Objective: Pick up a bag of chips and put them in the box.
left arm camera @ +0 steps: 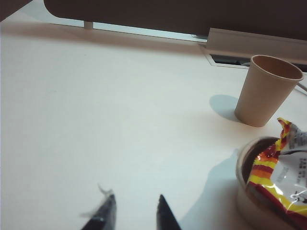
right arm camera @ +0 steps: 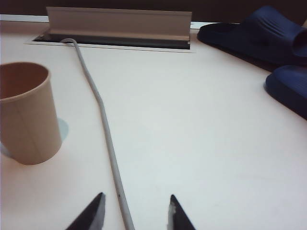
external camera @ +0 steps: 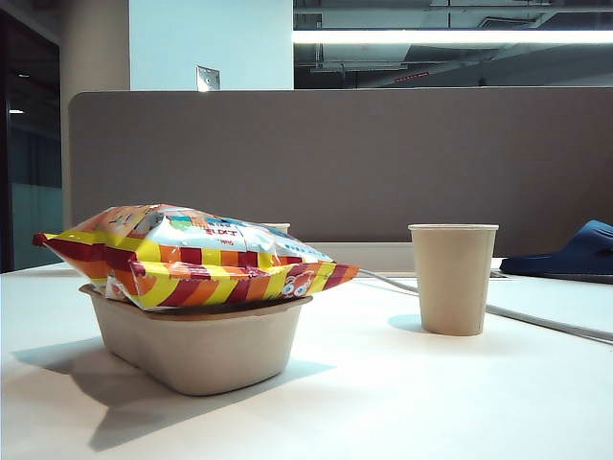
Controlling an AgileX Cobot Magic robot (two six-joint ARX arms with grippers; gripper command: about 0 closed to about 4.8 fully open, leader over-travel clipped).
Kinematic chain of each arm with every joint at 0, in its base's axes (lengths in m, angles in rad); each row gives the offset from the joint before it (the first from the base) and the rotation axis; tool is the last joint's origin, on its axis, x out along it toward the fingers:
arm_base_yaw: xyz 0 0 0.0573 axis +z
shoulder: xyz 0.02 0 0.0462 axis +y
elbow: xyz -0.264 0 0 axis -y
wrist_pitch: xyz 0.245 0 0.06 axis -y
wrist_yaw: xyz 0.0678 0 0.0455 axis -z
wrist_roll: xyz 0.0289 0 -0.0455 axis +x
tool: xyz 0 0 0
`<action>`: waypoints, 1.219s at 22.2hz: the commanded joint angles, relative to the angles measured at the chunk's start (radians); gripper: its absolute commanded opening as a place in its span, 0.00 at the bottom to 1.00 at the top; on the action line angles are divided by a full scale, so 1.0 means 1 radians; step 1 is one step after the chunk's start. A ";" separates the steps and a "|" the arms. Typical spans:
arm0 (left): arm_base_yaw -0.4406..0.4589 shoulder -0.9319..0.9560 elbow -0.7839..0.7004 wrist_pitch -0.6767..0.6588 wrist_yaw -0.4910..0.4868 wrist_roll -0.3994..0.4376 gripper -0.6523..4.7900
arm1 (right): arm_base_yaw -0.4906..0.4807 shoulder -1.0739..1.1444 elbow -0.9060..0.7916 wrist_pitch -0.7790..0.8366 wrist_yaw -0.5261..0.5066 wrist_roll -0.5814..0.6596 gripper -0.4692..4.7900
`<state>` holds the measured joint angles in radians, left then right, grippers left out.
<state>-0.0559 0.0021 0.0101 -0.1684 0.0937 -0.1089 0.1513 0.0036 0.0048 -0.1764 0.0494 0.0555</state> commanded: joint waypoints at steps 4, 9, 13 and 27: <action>0.000 0.000 -0.001 -0.008 -0.003 -0.003 0.32 | -0.026 0.000 -0.002 0.009 -0.003 0.001 0.41; 0.000 0.000 -0.001 -0.008 -0.003 -0.003 0.32 | -0.026 0.000 -0.002 0.009 -0.003 0.001 0.41; 0.000 0.000 -0.001 -0.008 -0.003 -0.003 0.32 | -0.029 0.000 -0.001 0.018 0.045 0.000 0.41; 0.000 0.000 -0.001 -0.008 -0.003 -0.003 0.32 | -0.049 0.000 0.000 0.019 0.054 0.000 0.08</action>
<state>-0.0559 0.0021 0.0101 -0.1684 0.0933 -0.1089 0.1028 0.0036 0.0048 -0.1722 0.0982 0.0547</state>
